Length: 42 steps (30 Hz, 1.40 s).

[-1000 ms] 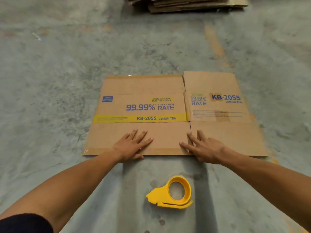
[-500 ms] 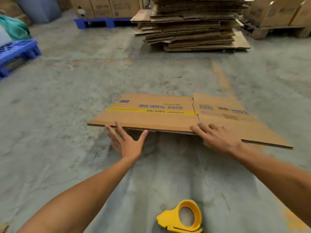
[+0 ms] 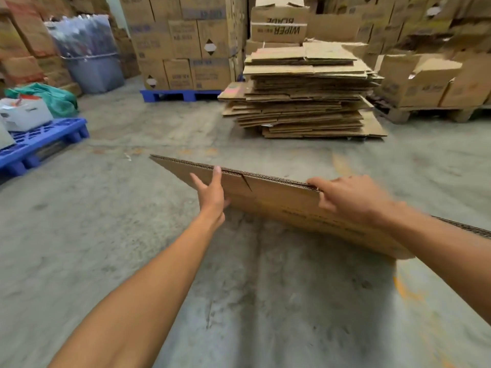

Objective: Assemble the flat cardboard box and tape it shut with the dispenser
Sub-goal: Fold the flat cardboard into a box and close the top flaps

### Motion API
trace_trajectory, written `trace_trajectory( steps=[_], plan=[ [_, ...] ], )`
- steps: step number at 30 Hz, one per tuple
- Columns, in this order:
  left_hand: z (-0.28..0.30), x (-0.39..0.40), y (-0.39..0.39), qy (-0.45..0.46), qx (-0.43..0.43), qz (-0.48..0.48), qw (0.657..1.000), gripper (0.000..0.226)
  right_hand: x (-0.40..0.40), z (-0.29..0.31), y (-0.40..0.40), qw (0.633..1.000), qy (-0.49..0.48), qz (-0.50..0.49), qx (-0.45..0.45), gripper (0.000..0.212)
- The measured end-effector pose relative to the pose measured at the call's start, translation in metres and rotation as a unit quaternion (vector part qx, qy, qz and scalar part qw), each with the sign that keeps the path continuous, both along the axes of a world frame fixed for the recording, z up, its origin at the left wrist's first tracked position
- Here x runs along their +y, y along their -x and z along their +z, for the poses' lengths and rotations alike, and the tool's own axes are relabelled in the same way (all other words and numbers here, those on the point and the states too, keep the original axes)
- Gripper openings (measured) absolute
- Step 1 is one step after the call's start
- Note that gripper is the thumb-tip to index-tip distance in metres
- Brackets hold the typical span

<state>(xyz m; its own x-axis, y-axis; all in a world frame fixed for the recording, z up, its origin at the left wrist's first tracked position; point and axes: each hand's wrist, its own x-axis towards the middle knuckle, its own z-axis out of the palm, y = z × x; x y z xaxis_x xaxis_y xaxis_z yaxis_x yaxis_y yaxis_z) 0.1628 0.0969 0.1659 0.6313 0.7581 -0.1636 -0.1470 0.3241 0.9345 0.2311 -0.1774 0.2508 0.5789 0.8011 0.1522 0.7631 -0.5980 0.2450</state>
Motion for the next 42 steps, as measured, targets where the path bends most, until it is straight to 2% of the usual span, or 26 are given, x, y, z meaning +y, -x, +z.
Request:
trace_trajectory(
  steps=[2,6,10,14,17,20,22,24,26,29,33,34,37,40,42],
  plan=[
    [0.027,0.004,-0.006,-0.018,0.022,-0.011,1.000,0.096,-0.001,0.027,-0.007,1.000,-0.006,-0.011,0.020,0.044],
    [0.077,0.005,-0.012,-0.049,0.040,-0.049,0.997,0.104,-0.018,0.067,-0.005,0.991,-0.055,-0.015,0.118,0.043],
    [0.106,-0.002,-0.018,-0.083,0.091,-0.099,0.987,0.111,-0.043,0.067,0.002,0.976,-0.120,-0.057,0.175,0.039],
    [0.106,-0.015,-0.030,-0.148,0.133,-0.135,0.971,0.124,-0.048,0.067,0.009,0.970,-0.115,-0.072,0.202,0.043],
    [0.105,-0.022,-0.042,-0.162,0.143,-0.148,0.965,0.115,-0.055,0.071,0.012,0.946,-0.118,-0.085,0.289,0.047],
    [0.109,-0.030,-0.051,-0.171,0.140,-0.154,0.963,0.099,-0.076,0.071,0.009,0.891,-0.149,-0.106,0.416,0.058],
    [0.112,-0.034,-0.055,-0.171,0.136,-0.164,0.962,0.088,-0.096,0.069,0.006,0.874,-0.125,-0.125,0.452,0.058],
    [0.113,-0.037,-0.057,-0.158,0.126,-0.177,0.963,0.083,-0.116,0.069,0.004,0.882,-0.075,-0.164,0.435,0.059],
    [0.115,-0.036,-0.056,-0.146,0.119,-0.193,0.963,0.084,-0.127,0.067,0.000,0.897,-0.052,-0.216,0.381,0.052],
    [0.123,-0.028,-0.049,-0.159,0.142,-0.207,0.955,0.082,-0.125,0.064,-0.011,0.915,-0.080,-0.263,0.296,0.049],
    [0.141,0.000,-0.028,-0.222,0.211,-0.245,0.920,0.074,-0.105,0.062,-0.043,0.919,-0.108,-0.277,0.260,0.024],
    [0.146,0.007,-0.021,-0.233,0.220,-0.267,0.909,0.070,-0.099,0.063,-0.051,0.916,-0.116,-0.287,0.254,0.021],
    [0.157,0.030,0.004,-0.259,0.231,-0.297,0.890,0.059,-0.081,0.064,-0.069,0.896,-0.163,-0.338,0.239,0.030],
    [0.164,0.054,0.023,-0.262,0.230,-0.324,0.879,0.075,-0.067,0.066,-0.084,0.873,-0.217,-0.379,0.219,0.031],
    [0.168,0.060,0.032,-0.269,0.219,-0.333,0.877,0.078,-0.059,0.069,-0.089,0.861,-0.236,-0.396,0.215,0.030]
  ],
)
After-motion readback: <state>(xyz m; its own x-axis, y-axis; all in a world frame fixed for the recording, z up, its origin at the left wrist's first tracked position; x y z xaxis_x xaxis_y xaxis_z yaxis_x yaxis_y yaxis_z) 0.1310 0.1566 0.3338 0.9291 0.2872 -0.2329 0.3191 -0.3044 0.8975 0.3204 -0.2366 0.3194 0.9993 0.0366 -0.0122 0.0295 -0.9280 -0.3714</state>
